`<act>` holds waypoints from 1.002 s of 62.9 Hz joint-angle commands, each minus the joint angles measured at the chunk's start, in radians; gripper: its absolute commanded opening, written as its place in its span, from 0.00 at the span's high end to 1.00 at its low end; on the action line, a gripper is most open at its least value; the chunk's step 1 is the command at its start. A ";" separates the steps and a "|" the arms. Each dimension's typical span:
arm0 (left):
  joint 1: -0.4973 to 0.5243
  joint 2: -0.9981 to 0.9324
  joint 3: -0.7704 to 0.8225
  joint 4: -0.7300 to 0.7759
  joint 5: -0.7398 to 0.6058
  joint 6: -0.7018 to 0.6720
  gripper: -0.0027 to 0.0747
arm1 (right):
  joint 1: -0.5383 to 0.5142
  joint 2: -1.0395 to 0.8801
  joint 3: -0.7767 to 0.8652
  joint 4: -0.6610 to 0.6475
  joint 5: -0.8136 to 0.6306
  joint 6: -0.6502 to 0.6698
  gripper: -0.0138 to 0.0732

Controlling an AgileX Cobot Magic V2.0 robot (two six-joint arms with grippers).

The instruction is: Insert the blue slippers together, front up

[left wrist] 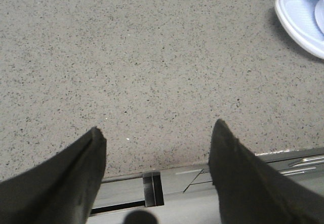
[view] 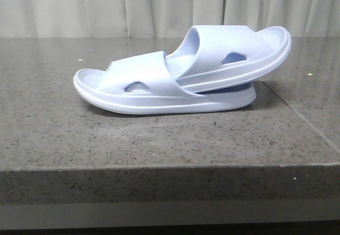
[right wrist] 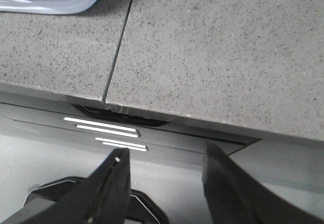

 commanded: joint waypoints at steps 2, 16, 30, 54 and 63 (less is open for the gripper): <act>0.000 0.004 -0.021 -0.008 -0.079 -0.012 0.40 | 0.002 0.000 -0.021 -0.005 -0.072 -0.001 0.43; 0.000 0.004 -0.021 -0.013 -0.079 -0.012 0.42 | 0.002 0.000 -0.021 -0.005 -0.074 -0.001 0.43; 0.000 0.004 -0.021 -0.047 -0.098 -0.012 0.69 | 0.002 0.000 -0.021 -0.005 -0.074 -0.001 0.70; 0.000 0.004 -0.021 -0.060 -0.122 -0.012 0.99 | 0.002 0.000 -0.008 -0.005 -0.077 -0.001 0.98; 0.000 0.004 -0.021 -0.065 -0.122 -0.012 0.99 | 0.002 0.000 -0.005 -0.005 -0.069 -0.001 0.98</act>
